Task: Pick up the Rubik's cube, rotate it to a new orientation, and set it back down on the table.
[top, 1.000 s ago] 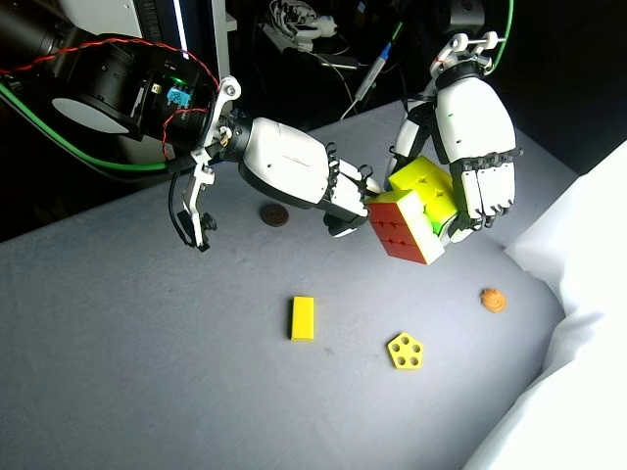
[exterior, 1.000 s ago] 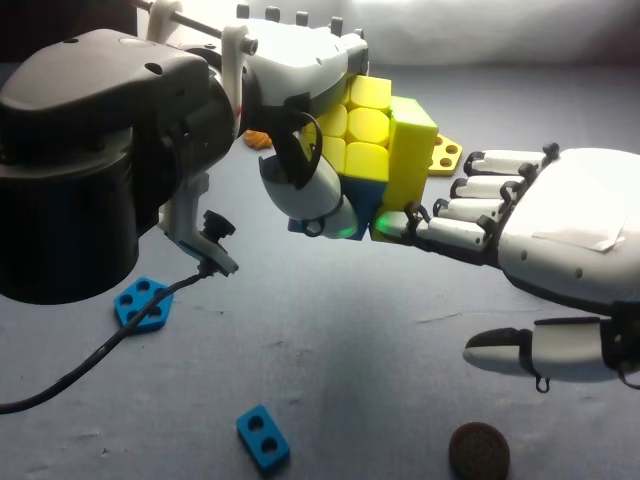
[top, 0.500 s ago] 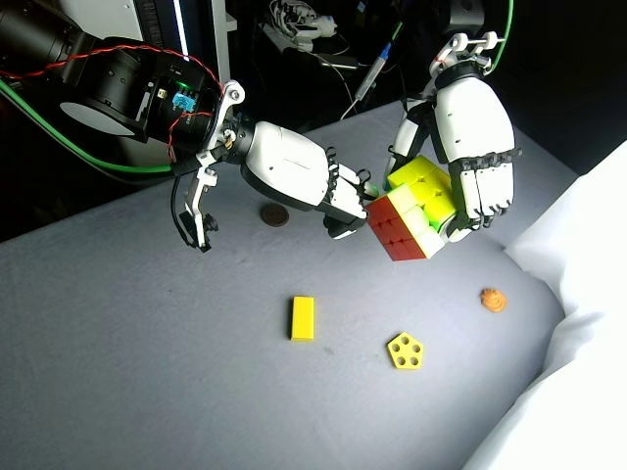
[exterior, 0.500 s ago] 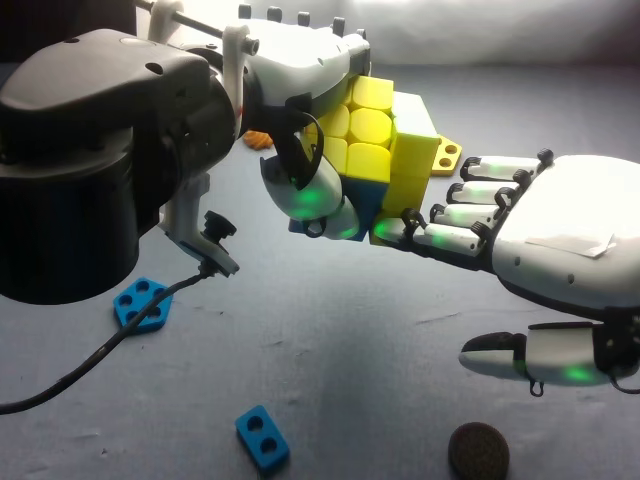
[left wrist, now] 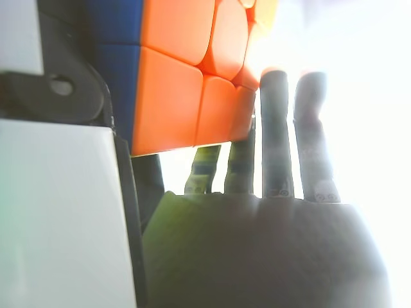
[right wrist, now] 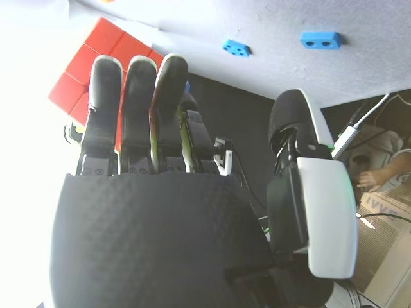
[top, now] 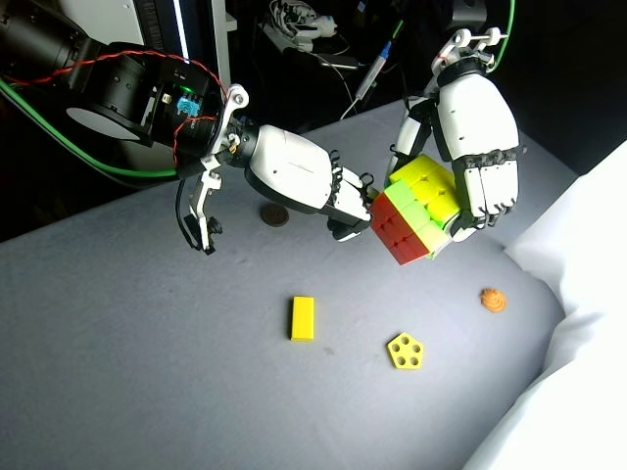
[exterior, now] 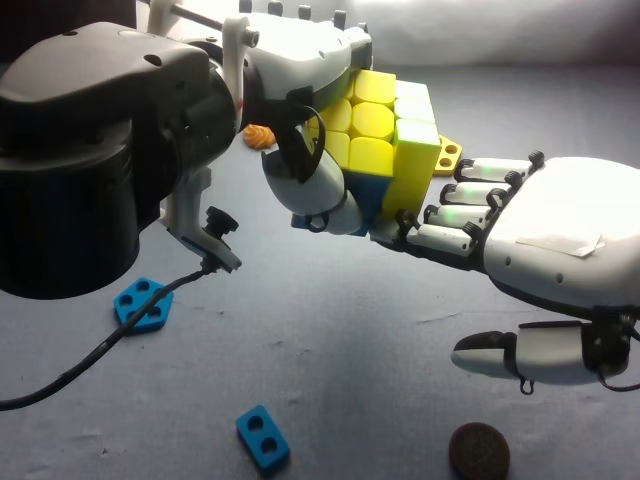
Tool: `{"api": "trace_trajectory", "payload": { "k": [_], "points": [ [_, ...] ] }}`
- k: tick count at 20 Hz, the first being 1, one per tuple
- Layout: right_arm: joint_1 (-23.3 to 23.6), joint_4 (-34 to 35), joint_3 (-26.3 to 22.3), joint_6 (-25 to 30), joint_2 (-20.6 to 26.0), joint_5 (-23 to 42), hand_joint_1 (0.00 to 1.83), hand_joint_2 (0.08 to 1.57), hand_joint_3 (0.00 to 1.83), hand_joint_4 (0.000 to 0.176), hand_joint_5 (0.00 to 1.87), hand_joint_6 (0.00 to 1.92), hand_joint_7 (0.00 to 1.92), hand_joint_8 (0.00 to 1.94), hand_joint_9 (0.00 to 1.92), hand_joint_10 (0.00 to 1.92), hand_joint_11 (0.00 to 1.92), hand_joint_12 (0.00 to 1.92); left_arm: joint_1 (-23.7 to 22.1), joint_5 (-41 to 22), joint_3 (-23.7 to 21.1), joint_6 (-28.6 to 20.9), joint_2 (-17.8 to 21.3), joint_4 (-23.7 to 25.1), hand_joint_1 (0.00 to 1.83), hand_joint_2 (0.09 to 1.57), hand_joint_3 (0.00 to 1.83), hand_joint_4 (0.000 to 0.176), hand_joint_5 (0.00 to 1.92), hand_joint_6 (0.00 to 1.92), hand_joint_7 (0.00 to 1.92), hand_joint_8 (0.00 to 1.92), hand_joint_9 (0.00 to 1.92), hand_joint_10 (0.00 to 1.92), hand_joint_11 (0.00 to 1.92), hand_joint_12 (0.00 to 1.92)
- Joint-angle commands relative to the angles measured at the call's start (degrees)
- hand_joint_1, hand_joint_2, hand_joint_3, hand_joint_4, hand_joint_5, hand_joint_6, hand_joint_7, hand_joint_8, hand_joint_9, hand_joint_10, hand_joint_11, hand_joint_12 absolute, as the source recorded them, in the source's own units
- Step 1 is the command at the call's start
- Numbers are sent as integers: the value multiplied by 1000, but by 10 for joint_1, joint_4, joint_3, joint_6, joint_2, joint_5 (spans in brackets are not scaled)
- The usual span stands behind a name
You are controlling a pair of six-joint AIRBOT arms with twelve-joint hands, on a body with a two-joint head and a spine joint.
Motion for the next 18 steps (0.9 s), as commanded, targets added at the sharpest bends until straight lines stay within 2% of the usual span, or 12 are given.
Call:
{"api": "trace_trajectory", "payload": {
  "k": [1, 2, 5, 6, 8, 9, 10, 11, 12, 14, 18],
  "points": [
    [5, -6, 2, -2, 0, 63, 322, 1243, 2, 0, 16, 5, 208, 1583, 158, 1921, 73, 1921, -10, 10, -4, -8, 4, 31, 985, 1442, 0, 14, 430, 1759, 462, 1884, 246, 1921, 282, 1921],
    [5, -4, 3, -3, 0, 63, 340, 1241, 1, 0, 41, 10, 209, 1619, 161, 1921, 29, 1921, -10, 10, -4, -8, 4, 31, 958, 1458, 3, 19, 390, 1820, 448, 1898, 252, 1921, 284, 1921],
    [7, 23, 4, -29, -3, 63, 337, 1249, 3, 0, 32, 2, 208, 1599, 158, 1921, 37, 1921, -10, 9, -4, -8, 4, 31, 958, 1458, 2, 22, 402, 1811, 439, 1901, 243, 1905, 263, 1921],
    [7, 23, 5, -29, -4, 63, 350, 1245, 1, 0, 34, 3, 218, 1595, 160, 1921, 32, 1921, -10, 9, -4, -8, 4, 31, 967, 1453, 0, 17, 406, 1791, 452, 1897, 247, 1893, 253, 1921],
    [8, 24, 7, -30, -6, 63, 315, 1247, 2, 0, 35, 2, 219, 1579, 160, 1914, 14, 1921, -10, 9, -4, -8, 4, 31, 962, 1456, 1, 18, 391, 1813, 454, 1891, 239, 1891, 258, 1921],
    [8, 25, 7, -30, -7, 63, 351, 1238, 0, 0, 42, 5, 222, 1568, 155, 1919, 2, 1921, -10, 9, -5, -8, 4, 31, 926, 1420, 0, 0, 463, 1760, 233, 1915, 230, 1904, 249, 1921],
    [9, 26, 7, -30, -8, 64, 349, 1245, 0, 0, 29, 2, 194, 1583, 135, 1921, 0, 1921, -10, 9, -5, -8, 4, 31, 942, 1401, 0, 0, 491, 1727, 179, 1920, 229, 1910, 250, 1921],
    [9, 27, 8, -30, -8, 64, 348, 1241, 0, 0, 35, 4, 218, 1583, 155, 1921, 15, 1921, -10, 9, -5, -8, 4, 31, 961, 1441, 4, 0, 418, 1790, 399, 1897, 238, 1919, 251, 1921],
    [9, 29, 8, -30, -9, 64, 324, 1243, 0, 0, 28, 1, 212, 1589, 152, 1921, 8, 1921, -10, 9, -5, -8, 4, 31, 965, 1450, 7, 10, 403, 1798, 442, 1900, 247, 1921, 254, 1921],
    [9, 31, 10, -31, -9, 64, 343, 1237, 0, 0, 28, 1, 215, 1600, 155, 1921, 14, 1921, -10, 8, -4, -8, 4, 31, 957, 1458, 6, 19, 389, 1819, 446, 1900, 229, 1913, 235, 1921],
    [9, 32, 13, -32, -10, 64, 328, 1241, 0, 0, 29, 2, 221, 1585, 150, 1919, 43, 1921, -11, 8, -4, -8, 4, 31, 967, 1452, 1, 18, 398, 1804, 456, 1888, 246, 1916, 279, 1921]
  ]
}}
